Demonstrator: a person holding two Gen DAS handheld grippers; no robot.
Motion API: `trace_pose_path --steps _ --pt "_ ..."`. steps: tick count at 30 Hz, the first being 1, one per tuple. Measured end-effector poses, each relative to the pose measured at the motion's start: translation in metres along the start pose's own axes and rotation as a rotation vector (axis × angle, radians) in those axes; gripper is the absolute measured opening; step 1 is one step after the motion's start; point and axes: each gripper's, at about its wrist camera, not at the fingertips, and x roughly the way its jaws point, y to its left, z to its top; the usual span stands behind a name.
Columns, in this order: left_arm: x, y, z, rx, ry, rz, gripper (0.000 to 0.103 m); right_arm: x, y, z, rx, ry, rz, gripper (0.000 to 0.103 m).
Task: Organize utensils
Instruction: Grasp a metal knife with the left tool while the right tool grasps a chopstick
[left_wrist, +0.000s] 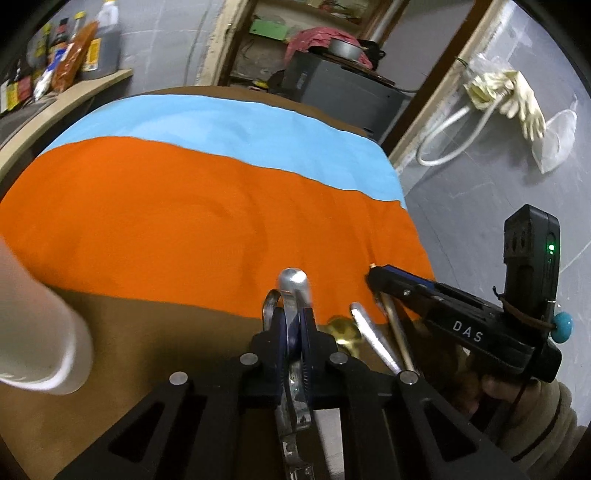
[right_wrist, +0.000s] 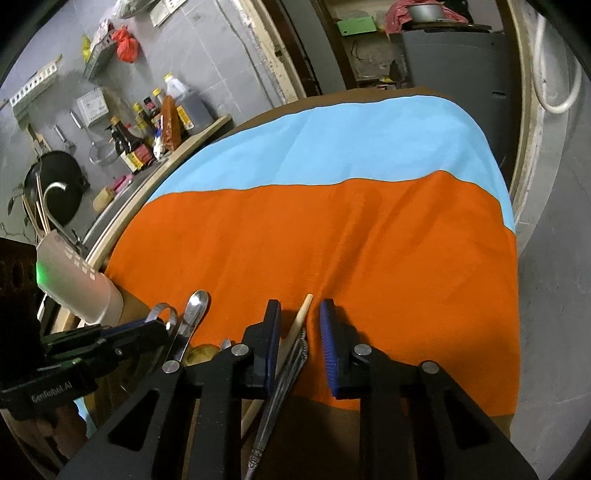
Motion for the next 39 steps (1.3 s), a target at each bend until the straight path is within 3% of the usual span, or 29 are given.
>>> trace_pose_path --steps 19,29,33,36,39 --pt "-0.003 0.012 -0.005 -0.023 0.026 0.051 0.009 0.001 0.011 0.005 -0.049 0.045 0.006 0.019" --pt "0.001 0.011 -0.003 0.013 0.074 0.043 0.009 0.014 0.003 0.007 0.083 0.132 0.033 0.02" --pt "0.004 0.007 0.001 0.041 0.101 0.061 0.009 0.02 0.013 0.008 0.054 0.182 -0.02 0.019" --pt "0.003 0.007 0.003 0.043 0.108 0.049 0.008 0.023 0.021 0.009 0.035 0.194 -0.086 0.009" --pt "-0.003 0.009 0.003 0.037 0.099 0.02 0.007 0.022 0.014 0.009 0.108 0.18 -0.063 0.006"
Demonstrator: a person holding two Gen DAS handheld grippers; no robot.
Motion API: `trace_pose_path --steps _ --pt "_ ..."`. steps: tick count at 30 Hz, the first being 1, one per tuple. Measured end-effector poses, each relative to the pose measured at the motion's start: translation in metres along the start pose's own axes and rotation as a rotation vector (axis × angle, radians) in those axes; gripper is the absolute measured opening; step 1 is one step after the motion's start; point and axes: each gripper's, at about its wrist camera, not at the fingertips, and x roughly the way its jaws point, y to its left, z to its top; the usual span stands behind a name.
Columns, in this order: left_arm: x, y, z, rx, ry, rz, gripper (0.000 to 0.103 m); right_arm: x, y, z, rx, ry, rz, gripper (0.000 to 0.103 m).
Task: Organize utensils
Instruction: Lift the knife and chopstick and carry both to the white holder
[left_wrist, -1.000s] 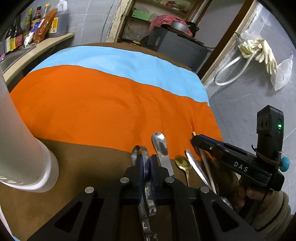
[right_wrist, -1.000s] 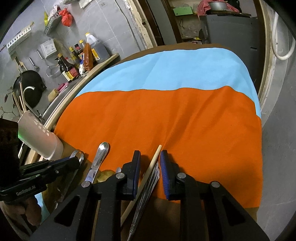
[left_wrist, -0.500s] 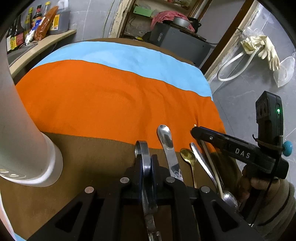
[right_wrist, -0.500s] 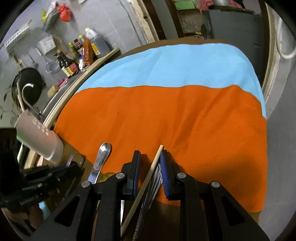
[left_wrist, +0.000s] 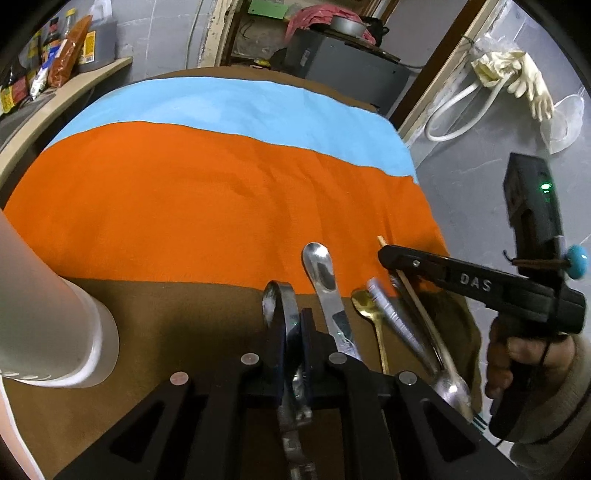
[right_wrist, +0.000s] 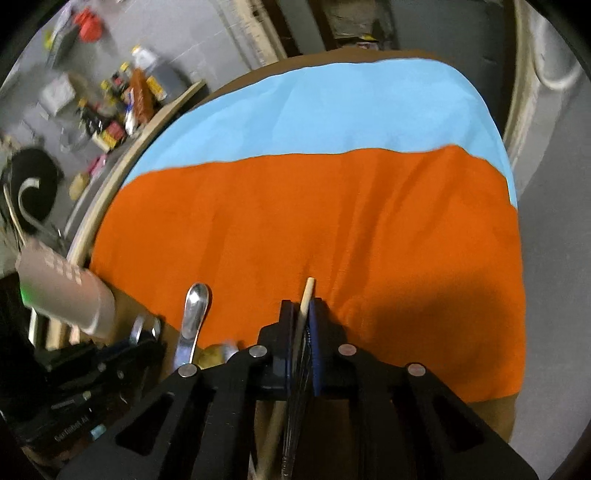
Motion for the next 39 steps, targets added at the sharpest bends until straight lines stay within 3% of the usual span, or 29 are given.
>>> trace_pose_path --steps 4,9,18,24,32,39 --pt "-0.016 -0.003 -0.003 0.015 -0.05 -0.03 0.007 -0.002 -0.005 0.0 0.045 -0.018 0.023 0.004" --pt "-0.043 -0.007 -0.006 0.04 -0.128 -0.065 0.007 -0.025 -0.005 -0.008 0.118 -0.131 0.107 0.004" --pt "-0.092 -0.007 -0.01 0.047 -0.247 -0.116 0.007 -0.09 0.026 -0.033 0.063 -0.469 0.208 0.004" --pt "-0.137 -0.002 0.0 0.061 -0.336 -0.15 0.007 -0.127 0.051 -0.029 0.012 -0.634 0.23 0.004" --pt "-0.199 0.021 0.016 0.07 -0.458 -0.162 0.007 -0.162 0.1 -0.019 -0.056 -0.743 0.274 0.004" --pt "-0.243 0.07 0.036 0.041 -0.586 -0.127 0.007 -0.165 0.152 -0.001 -0.072 -0.821 0.352 0.004"
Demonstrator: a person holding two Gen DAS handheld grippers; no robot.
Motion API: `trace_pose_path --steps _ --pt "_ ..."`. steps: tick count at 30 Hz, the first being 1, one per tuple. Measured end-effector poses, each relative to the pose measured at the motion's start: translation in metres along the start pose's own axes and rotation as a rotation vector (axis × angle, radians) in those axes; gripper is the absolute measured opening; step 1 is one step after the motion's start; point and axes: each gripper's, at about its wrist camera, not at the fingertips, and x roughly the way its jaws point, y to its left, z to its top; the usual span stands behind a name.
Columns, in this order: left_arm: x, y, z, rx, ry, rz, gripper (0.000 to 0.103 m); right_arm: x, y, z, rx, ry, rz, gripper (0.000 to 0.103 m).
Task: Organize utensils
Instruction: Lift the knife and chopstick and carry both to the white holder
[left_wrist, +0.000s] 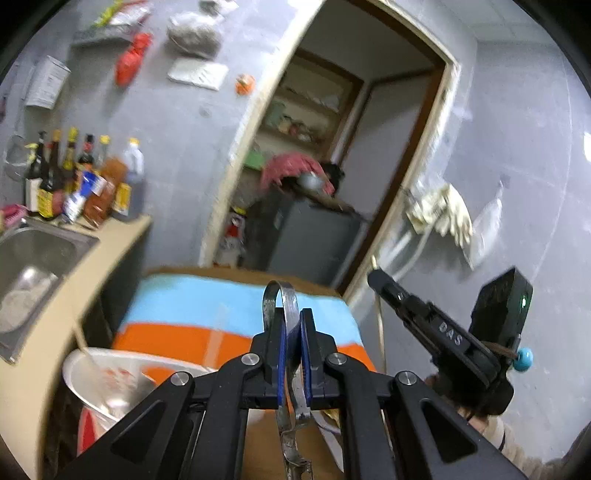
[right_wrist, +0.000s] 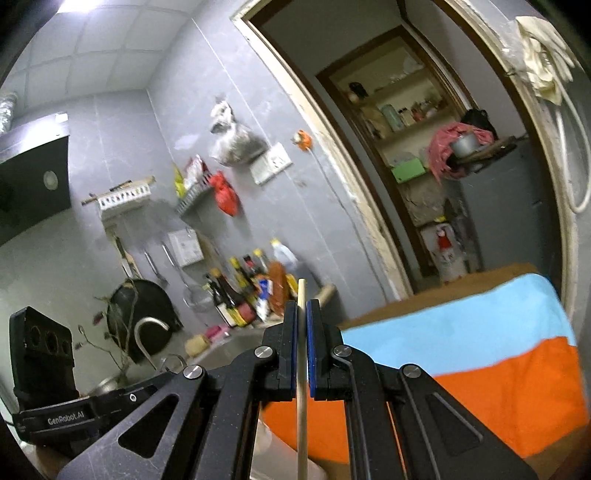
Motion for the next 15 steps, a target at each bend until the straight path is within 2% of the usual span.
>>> trace_pose_path --steps 10,15 --pt "-0.002 0.087 0.037 -0.071 -0.148 0.071 0.007 0.045 0.049 -0.015 -0.012 -0.091 0.007 0.004" --pt "0.006 0.119 0.039 -0.109 -0.195 0.094 0.007 0.053 0.066 -0.025 -0.04 -0.162 -0.047 0.004"
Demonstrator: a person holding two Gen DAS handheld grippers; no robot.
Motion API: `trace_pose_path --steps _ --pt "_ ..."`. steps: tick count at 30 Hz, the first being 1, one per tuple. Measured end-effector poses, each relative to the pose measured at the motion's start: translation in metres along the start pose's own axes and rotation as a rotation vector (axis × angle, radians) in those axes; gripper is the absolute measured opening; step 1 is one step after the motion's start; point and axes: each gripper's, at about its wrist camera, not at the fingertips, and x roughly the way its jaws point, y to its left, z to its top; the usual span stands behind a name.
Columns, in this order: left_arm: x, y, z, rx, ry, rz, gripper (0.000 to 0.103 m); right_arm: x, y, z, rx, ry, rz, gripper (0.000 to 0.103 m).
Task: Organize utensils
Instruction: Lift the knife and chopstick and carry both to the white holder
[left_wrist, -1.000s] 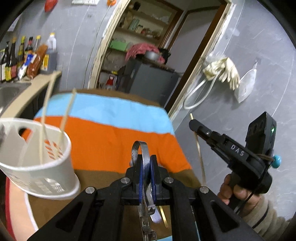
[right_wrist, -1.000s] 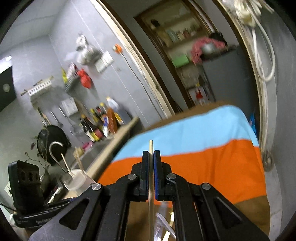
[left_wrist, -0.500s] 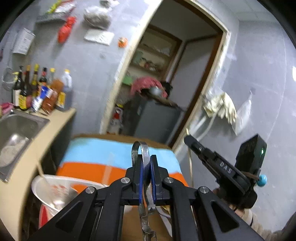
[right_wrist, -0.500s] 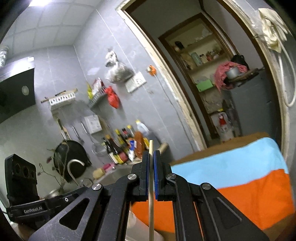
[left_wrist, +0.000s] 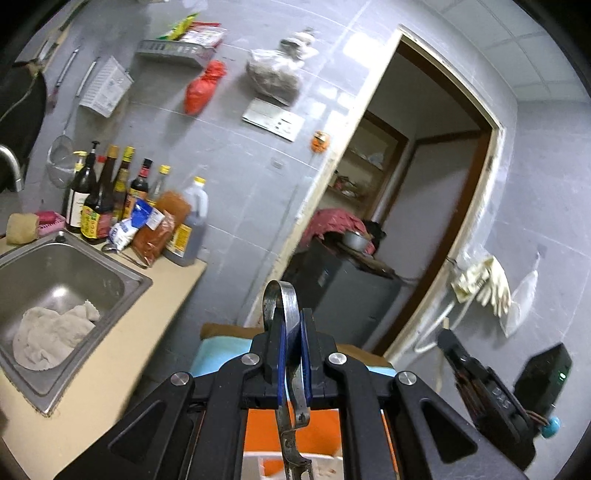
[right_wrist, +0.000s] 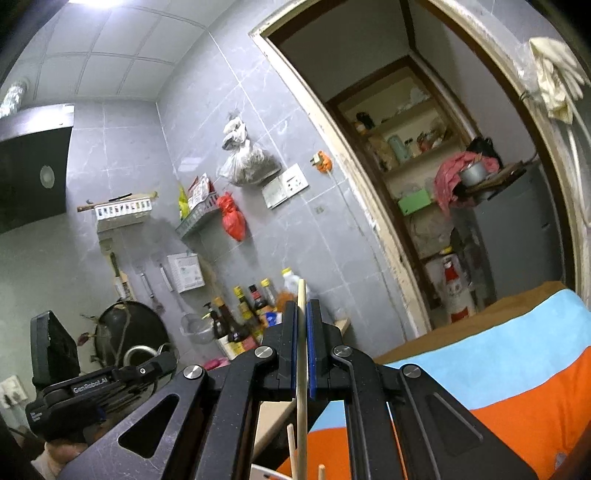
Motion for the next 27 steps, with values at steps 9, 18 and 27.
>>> trace_pose_path --steps 9,18,27 --pt "0.015 0.03 -0.02 -0.01 -0.037 0.041 0.007 0.0 0.008 -0.015 0.023 -0.115 -0.16 0.004" --pt "0.012 0.031 -0.041 0.01 -0.055 0.048 0.007 0.002 0.013 -0.025 -0.023 -0.154 -0.242 0.004" --pt "0.007 0.034 -0.046 0.021 -0.064 0.045 0.007 0.002 0.012 -0.03 -0.049 -0.165 -0.255 0.005"
